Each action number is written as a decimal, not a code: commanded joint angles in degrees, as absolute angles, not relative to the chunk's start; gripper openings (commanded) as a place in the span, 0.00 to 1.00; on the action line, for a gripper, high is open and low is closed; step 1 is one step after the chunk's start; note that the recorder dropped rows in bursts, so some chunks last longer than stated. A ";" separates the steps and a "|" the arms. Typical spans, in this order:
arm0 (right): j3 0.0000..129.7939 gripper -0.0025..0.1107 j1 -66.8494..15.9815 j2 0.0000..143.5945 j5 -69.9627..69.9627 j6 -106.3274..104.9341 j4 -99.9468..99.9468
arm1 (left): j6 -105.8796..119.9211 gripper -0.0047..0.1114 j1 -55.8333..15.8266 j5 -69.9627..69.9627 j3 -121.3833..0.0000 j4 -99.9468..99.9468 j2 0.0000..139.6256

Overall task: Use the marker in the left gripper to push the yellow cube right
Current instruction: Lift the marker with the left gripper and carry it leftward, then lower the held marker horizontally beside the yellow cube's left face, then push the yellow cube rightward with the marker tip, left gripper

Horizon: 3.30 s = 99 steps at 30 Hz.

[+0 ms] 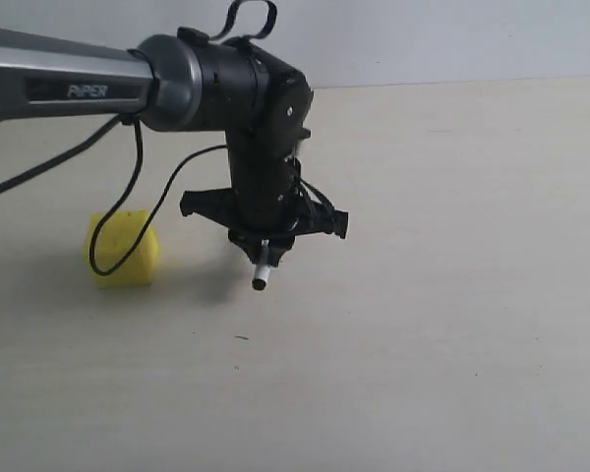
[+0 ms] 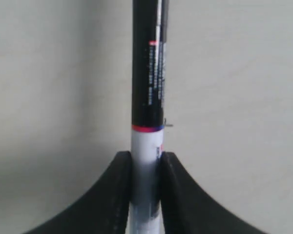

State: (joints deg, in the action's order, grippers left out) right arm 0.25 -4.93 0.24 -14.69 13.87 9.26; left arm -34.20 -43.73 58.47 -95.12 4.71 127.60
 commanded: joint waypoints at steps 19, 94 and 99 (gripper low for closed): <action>0.00 0.03 -4.58 0.00 -13.80 13.58 9.07 | -15.22 0.04 -24.14 69.96 -63.15 26.08 82.33; 0.00 0.03 -4.58 0.00 -13.80 13.58 9.07 | 60.95 0.04 -21.74 28.26 -51.96 10.34 101.90; 0.00 0.03 -4.58 0.00 -13.80 13.58 9.07 | 60.95 0.04 -20.50 28.82 -51.96 10.34 101.90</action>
